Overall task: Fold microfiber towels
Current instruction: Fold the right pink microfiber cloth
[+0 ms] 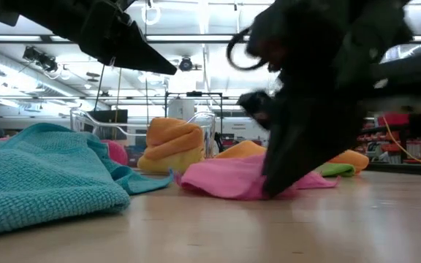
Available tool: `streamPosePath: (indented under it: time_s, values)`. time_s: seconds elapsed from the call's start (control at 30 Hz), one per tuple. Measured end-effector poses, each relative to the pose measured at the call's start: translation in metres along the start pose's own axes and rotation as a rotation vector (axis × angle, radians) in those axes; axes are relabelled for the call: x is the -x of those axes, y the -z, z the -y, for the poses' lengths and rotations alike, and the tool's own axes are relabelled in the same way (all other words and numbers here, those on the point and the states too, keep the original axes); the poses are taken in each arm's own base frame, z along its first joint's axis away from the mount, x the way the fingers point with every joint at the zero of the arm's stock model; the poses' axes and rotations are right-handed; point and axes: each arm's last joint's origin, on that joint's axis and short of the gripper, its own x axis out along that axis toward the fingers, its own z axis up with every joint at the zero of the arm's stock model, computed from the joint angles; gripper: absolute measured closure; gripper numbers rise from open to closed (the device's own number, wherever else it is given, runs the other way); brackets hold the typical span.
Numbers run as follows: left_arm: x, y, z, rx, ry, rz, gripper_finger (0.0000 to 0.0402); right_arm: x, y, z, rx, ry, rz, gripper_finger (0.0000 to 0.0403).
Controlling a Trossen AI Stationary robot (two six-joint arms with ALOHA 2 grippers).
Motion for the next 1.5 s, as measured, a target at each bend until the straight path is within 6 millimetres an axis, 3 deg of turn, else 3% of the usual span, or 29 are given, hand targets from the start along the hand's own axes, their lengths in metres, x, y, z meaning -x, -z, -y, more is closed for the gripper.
streamPosePath:
  time_s: [0.27,0.67,1.17,1.5]
  values:
    - [0.000,-0.001,0.004,0.022,0.144,0.011,0.0337,0.047,-0.021,-0.022,0.049,0.147,0.087,0.0398]
    - [0.001,-0.003,0.007,0.031,0.248,0.028,0.0317,0.129,-0.040,-0.027,0.003,0.355,0.255,0.0399]
    - [0.001,-0.005,0.006,0.032,0.245,0.050,0.0318,0.171,-0.045,-0.020,-0.043,0.402,0.354,0.0399]
    - [0.001,-0.009,0.006,0.050,0.244,0.092,0.0280,0.206,-0.046,-0.012,-0.093,0.398,0.454,0.0399]
